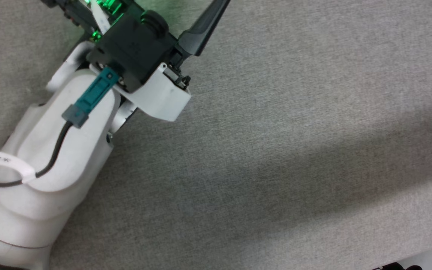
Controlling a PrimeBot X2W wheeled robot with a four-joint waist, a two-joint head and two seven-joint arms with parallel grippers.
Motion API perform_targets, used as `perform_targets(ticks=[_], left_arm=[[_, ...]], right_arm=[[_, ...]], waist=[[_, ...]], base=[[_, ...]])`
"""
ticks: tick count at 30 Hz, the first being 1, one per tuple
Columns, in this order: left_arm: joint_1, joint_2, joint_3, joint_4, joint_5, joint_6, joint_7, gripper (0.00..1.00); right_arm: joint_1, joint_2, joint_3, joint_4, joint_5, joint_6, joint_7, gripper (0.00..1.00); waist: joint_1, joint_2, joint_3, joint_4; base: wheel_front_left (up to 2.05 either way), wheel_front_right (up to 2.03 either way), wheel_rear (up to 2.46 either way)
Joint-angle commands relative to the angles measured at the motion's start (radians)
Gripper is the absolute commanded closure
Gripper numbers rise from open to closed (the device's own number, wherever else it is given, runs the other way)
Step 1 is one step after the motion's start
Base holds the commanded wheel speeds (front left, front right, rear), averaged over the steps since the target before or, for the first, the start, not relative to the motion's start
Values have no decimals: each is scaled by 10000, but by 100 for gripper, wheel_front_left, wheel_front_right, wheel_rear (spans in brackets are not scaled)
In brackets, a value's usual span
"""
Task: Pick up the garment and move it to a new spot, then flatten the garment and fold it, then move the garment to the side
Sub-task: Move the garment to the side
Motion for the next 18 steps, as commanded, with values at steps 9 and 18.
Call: perform_targets(ticks=[9,18], left_arm=[[542,-64,387,-111,25,-12,-7,0],[2358,-385,1139,-45,39,137,-8,0]], right_arm=[[-575,89,-114,968,-771,-20,-233,0],[278,229,283,143,-1561,-20,-240,0]], waist=[[0,0,-233,437],[0,0,-1936,897]], base=[[0,0,0],[0,0,0]])
